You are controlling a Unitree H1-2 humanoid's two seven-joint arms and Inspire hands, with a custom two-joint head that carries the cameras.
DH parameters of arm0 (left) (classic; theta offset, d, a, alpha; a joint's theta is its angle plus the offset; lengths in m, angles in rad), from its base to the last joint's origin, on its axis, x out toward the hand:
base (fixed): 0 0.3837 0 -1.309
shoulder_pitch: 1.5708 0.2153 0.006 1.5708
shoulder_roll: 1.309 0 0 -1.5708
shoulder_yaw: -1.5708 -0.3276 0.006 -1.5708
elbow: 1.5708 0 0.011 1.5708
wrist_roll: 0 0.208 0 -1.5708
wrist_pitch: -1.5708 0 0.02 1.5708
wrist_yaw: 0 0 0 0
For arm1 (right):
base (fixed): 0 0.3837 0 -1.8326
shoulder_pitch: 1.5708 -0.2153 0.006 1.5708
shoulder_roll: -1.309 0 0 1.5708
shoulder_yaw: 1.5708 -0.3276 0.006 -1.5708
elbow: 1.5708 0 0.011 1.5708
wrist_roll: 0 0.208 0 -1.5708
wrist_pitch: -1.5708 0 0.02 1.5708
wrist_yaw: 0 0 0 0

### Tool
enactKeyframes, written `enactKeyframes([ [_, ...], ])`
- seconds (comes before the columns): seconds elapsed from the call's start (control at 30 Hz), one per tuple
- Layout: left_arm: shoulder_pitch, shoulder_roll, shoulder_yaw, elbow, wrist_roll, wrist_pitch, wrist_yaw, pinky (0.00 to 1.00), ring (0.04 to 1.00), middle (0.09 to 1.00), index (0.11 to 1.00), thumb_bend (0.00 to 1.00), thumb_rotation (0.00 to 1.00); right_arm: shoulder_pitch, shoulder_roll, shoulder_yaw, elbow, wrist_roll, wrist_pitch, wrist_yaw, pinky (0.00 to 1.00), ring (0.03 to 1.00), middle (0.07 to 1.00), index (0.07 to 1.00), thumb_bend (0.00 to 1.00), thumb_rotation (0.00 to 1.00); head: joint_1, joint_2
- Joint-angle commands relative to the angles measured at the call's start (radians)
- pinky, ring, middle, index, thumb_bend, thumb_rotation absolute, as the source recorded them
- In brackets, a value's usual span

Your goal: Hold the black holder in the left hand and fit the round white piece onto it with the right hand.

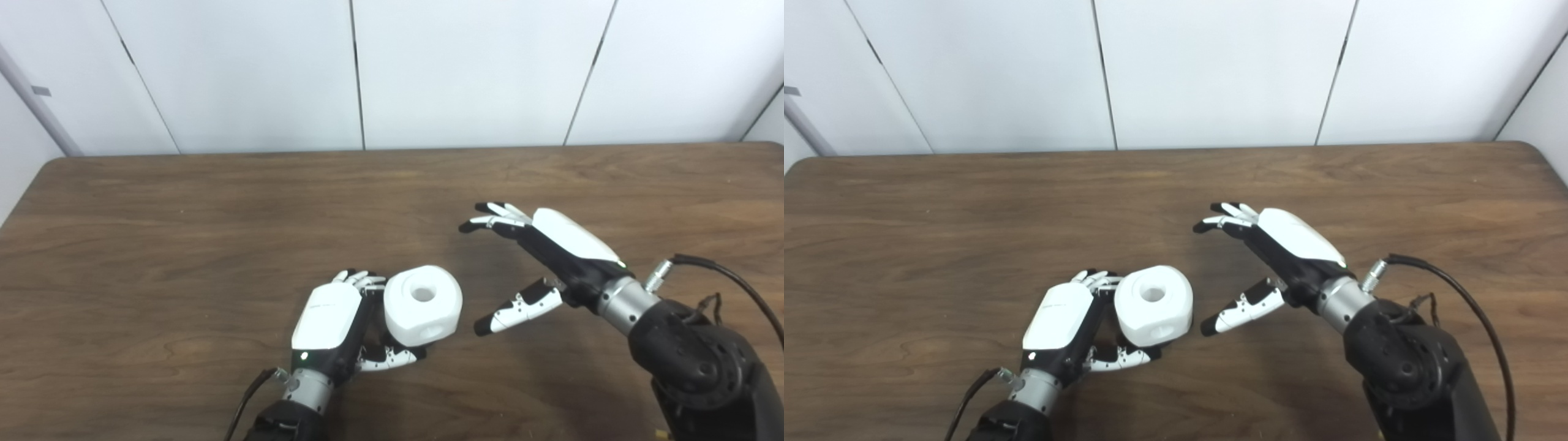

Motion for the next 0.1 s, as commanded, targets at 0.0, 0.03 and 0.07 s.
enactKeyframes([
  [0.0,-0.009,0.007,0.003,0.006,-0.002,-0.012,0.004,0.93,0.856,0.774,0.484,0.52,0.05,-0.01,-0.007,-0.017,-0.028,0.009,0.001,-0.014,0.91,1.0,0.969,0.838,1.0,0.34,0.001,0.002],
  [0.03,-0.008,0.008,0.004,0.006,-0.004,-0.013,0.006,0.93,0.854,0.773,0.484,0.52,0.05,-0.007,-0.005,-0.019,-0.027,0.009,0.001,-0.016,0.91,1.0,0.969,0.838,1.0,0.34,0.0,0.002],
  [0.07,-0.007,0.008,0.006,0.006,-0.008,-0.014,0.008,0.93,0.853,0.773,0.484,0.52,0.05,-0.004,-0.004,-0.02,-0.025,0.011,0.0,-0.019,0.9,1.0,0.969,0.838,1.0,0.34,0.0,0.001],
])
